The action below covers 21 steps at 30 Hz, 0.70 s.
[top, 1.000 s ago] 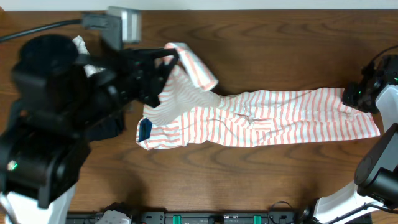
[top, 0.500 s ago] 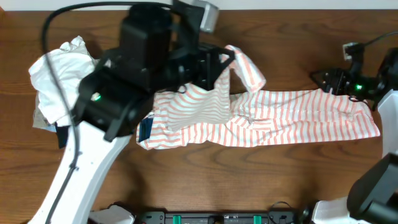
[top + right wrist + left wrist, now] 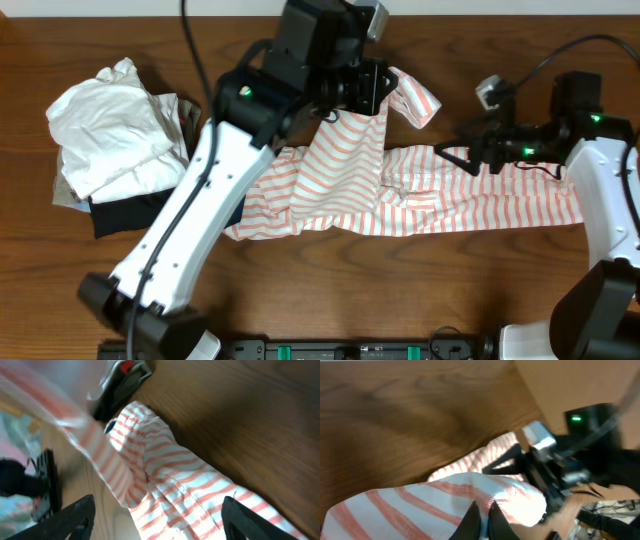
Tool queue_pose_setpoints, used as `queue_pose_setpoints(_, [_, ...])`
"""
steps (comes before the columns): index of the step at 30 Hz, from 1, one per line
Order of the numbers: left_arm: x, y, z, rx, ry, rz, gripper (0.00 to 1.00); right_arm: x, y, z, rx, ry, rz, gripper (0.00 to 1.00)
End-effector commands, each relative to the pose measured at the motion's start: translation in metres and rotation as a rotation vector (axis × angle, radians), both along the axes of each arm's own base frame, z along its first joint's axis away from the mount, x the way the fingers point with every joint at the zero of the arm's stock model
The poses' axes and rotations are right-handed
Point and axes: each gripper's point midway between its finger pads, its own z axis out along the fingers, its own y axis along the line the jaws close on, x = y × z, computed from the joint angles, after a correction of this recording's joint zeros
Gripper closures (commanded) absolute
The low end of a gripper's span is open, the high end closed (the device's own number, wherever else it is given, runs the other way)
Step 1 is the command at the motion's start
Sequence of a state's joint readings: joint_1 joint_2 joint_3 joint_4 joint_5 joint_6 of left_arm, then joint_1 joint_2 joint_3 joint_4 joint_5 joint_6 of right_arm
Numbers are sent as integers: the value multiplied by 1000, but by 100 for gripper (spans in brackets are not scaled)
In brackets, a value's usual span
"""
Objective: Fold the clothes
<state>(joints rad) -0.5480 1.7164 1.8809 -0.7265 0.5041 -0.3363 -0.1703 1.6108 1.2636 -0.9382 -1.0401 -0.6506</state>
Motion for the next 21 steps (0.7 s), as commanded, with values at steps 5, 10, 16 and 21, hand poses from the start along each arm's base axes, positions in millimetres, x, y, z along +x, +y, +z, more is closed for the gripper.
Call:
queue_pose_setpoints(5, [22,-8,-40,64,42,15,94,-10,22,26,-23,-149,101,14])
queue_pose_setpoints(10, [23,-9,-43,67,48,14,94,-8,23,37,-38,-217,105,7])
queue_pose_setpoints(16, [7,-20,-37,4,86,-74,94,5,17,40,-93,-280,73,3])
queue_pose_setpoints(21, [3,-20,-39,3,105,-87,94,20,9,39,-150,-319,32,2])
